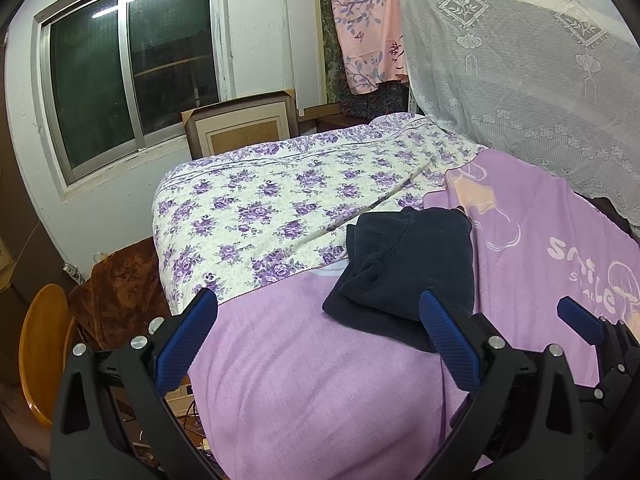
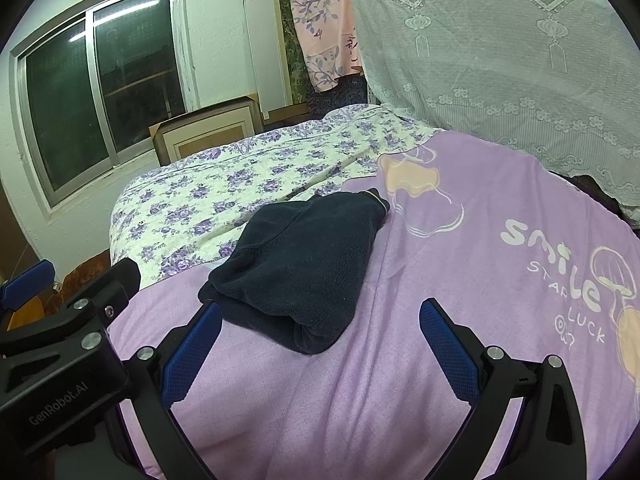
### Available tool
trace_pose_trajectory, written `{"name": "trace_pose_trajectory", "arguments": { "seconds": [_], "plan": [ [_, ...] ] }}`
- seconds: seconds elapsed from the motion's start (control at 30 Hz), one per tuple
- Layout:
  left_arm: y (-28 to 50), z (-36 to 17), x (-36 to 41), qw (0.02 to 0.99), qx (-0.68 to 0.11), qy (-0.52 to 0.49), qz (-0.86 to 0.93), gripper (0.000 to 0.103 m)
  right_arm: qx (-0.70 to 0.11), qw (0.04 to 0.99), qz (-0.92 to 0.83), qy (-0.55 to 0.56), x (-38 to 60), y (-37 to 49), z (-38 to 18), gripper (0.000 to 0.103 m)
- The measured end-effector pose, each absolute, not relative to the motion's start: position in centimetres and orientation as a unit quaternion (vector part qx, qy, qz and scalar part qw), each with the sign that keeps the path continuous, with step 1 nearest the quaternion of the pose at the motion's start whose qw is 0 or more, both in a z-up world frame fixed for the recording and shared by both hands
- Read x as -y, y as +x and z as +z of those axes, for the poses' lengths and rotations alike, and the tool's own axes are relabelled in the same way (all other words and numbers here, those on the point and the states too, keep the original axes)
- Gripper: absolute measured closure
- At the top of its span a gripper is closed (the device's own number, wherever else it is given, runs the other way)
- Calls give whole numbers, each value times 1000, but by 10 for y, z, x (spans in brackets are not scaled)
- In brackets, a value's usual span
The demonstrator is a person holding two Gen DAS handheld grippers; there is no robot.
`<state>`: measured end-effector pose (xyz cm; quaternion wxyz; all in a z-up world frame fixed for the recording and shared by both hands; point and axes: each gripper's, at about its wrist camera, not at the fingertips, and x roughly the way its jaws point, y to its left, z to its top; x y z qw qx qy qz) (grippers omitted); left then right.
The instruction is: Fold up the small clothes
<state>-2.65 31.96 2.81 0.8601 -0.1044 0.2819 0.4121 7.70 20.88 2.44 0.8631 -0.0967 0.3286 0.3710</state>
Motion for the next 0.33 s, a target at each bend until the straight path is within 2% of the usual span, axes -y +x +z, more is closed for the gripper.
{"name": "trace_pose_trajectory", "arguments": {
  "seconds": [0.33],
  "plan": [
    [-34, 29, -314, 858, -272, -109, 423, 4, -328, 864, 370, -95, -209, 78, 28, 3]
  ]
}}
